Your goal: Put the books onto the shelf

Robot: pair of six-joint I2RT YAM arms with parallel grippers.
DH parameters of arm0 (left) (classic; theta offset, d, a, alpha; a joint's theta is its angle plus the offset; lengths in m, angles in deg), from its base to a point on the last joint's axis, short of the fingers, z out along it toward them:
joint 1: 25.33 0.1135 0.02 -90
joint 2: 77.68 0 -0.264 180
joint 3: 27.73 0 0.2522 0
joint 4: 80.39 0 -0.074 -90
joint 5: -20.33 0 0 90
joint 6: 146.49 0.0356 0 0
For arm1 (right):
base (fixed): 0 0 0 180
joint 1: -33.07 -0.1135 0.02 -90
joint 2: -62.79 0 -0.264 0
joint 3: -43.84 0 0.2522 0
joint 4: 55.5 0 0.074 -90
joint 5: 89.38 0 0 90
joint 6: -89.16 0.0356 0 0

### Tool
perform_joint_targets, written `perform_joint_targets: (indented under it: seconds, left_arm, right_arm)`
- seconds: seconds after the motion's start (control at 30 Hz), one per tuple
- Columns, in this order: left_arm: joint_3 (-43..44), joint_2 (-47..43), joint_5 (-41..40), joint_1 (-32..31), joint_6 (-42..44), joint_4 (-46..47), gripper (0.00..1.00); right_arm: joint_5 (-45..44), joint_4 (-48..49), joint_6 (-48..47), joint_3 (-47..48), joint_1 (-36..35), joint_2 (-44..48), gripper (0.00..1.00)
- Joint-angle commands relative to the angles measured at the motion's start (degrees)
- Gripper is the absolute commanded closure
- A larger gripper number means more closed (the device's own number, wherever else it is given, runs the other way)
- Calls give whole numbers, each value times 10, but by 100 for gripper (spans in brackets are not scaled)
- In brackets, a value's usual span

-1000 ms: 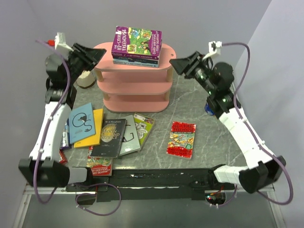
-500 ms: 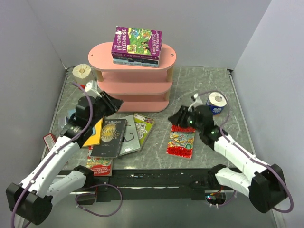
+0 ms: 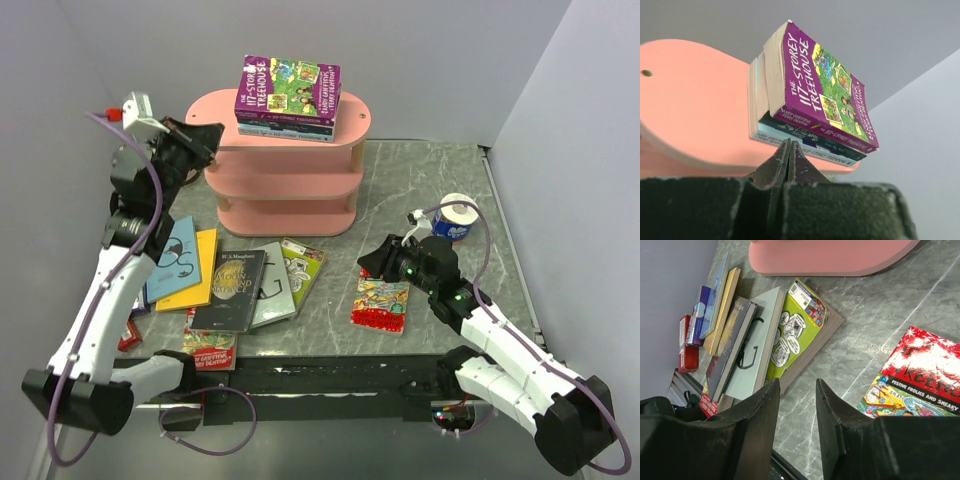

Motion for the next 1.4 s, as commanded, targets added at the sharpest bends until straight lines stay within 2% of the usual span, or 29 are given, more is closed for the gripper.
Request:
perform_joint_targets:
  seconds: [0.0,0.27,1.37]
  left_arm:
    - [28,52,85,16,-25,47,99]
    - [79,113,119,21,-27,63,99]
    - [98,150,133,43,-45,83,99]
  right_arm:
    - [4,11,-17,11,-3,8,58]
    - [13,19,-18,29,-3,-7,59]
    - [19,23,-13,23,-3,-19,59]
